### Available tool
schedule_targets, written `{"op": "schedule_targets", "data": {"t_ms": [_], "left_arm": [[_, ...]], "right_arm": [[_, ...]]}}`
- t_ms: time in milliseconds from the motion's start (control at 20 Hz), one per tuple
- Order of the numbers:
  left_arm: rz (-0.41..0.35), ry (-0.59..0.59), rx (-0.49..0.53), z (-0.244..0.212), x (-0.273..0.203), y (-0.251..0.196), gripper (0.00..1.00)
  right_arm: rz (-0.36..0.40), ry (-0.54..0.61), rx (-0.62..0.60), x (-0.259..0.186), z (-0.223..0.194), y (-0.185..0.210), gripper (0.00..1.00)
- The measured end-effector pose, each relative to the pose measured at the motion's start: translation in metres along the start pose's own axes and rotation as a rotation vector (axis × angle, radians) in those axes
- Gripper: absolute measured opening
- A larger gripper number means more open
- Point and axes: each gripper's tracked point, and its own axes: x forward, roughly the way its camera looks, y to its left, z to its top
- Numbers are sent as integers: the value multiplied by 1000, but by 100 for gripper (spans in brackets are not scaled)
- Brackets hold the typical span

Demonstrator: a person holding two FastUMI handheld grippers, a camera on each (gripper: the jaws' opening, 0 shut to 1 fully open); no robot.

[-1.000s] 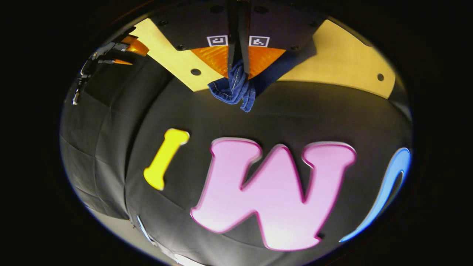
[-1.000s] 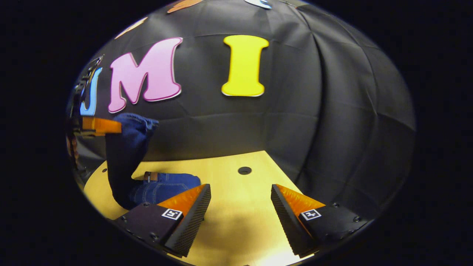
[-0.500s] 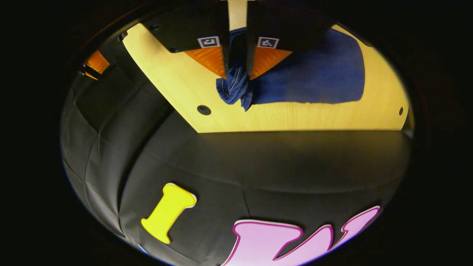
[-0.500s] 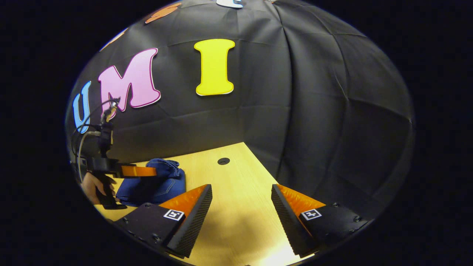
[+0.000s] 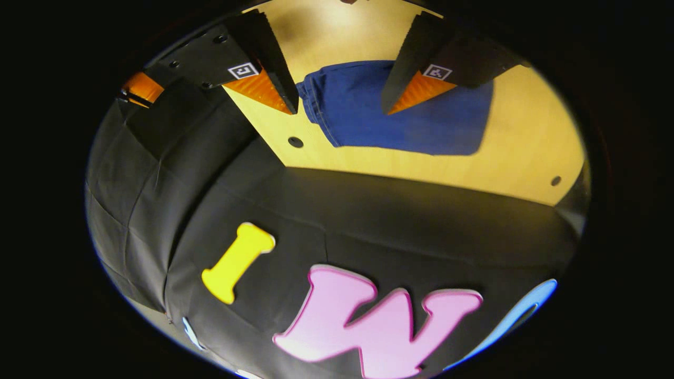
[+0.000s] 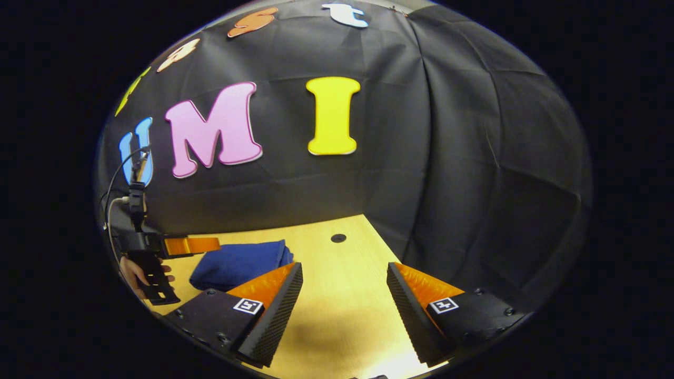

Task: Grasp the waist and the cuffs of the jeans and fold them to make the two legs overlap; first hold the waist and fold one-third of the jeans toward the cuffs, then hold the cuffs and fold the remaining one-third in the same direction to finish folding.

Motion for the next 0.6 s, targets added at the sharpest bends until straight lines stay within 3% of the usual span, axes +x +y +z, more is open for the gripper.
{"op": "schedule_targets", "data": {"t_ms": [300, 600], "left_arm": [[119, -204, 78, 60, -186, 61, 97], [242, -312, 117, 59, -340, 102, 96]], "right_arm": [[89, -79, -51, -81, 46, 69, 98], [155, -155, -102, -160, 58, 129, 98]]}}
